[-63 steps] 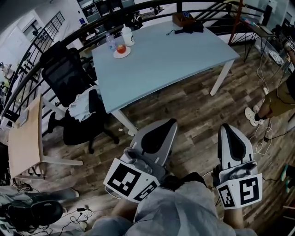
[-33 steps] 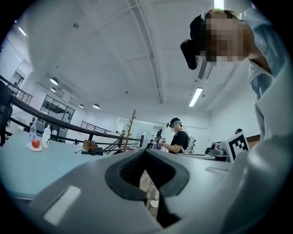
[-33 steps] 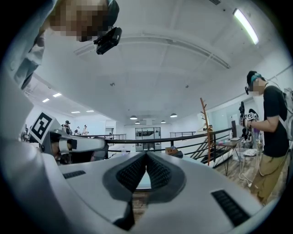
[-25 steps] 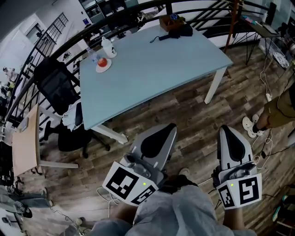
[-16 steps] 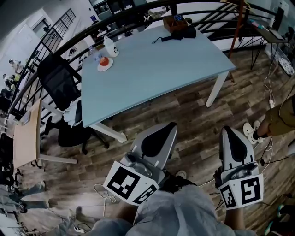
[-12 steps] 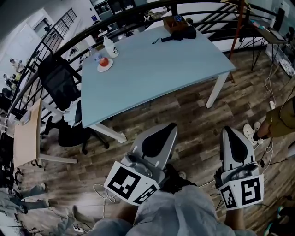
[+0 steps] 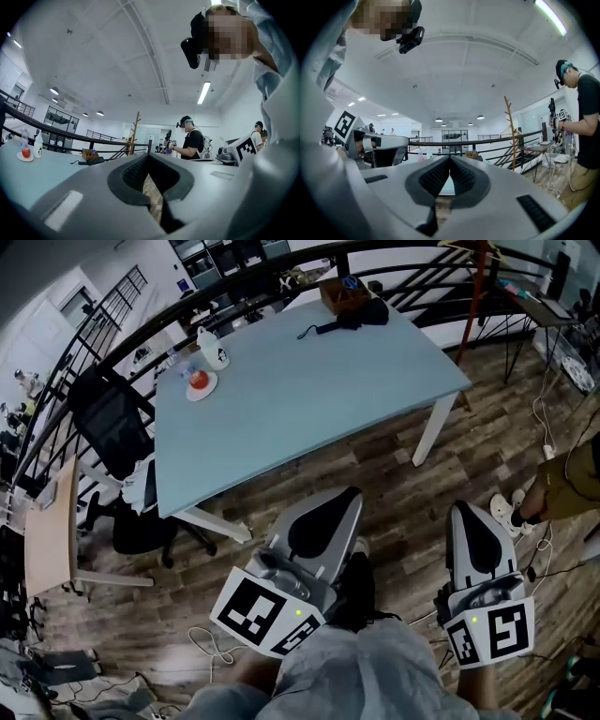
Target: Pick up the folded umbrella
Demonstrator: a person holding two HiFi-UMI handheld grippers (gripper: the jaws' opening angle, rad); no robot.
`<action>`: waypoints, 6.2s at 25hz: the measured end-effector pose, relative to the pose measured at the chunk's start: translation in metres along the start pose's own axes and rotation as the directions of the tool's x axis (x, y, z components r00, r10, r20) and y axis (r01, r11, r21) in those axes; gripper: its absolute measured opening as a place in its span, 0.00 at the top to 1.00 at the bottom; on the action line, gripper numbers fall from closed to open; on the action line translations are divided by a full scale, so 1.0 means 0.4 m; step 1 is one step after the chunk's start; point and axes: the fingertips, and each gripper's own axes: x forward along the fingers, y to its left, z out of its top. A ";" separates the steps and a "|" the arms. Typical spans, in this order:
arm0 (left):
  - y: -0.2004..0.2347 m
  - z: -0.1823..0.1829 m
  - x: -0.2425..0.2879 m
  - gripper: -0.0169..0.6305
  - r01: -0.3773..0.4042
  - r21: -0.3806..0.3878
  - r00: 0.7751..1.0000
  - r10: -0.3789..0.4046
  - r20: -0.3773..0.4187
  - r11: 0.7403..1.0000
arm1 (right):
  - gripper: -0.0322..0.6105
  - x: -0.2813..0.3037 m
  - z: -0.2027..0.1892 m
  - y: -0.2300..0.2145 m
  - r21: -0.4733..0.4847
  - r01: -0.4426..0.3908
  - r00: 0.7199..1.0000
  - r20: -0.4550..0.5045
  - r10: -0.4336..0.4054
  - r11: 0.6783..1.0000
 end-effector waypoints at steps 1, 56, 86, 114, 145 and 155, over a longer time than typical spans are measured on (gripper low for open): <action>0.005 -0.003 0.015 0.97 0.006 -0.001 1.000 -0.006 0.001 1.000 | 0.95 0.008 0.000 -0.010 -0.005 0.005 1.000 0.001 -0.005 1.000; 0.663 0.081 0.448 0.97 -0.085 -0.050 0.993 0.089 0.074 0.995 | 0.95 0.780 0.079 -0.176 -0.093 -0.048 0.999 -0.029 0.046 0.995; 0.606 0.094 0.738 0.97 -0.281 0.004 0.957 0.280 0.073 0.960 | 0.95 0.928 0.092 -0.489 -0.036 -0.248 0.969 -0.012 0.248 0.968; 0.580 0.013 0.932 0.97 -0.505 0.030 0.862 0.503 0.054 0.862 | 0.95 1.053 0.047 -0.621 0.007 -0.528 0.849 -0.025 0.528 0.849; 1.122 -0.221 1.203 0.92 -0.223 0.165 0.947 0.254 -0.198 0.961 | 0.95 1.396 -0.156 -0.572 0.056 -0.399 0.898 -0.178 0.403 0.915; 1.250 -0.381 1.381 0.68 0.043 0.264 0.889 0.084 -0.449 0.964 | 0.95 1.477 -0.210 -0.580 0.072 -0.352 0.905 -0.229 0.359 0.933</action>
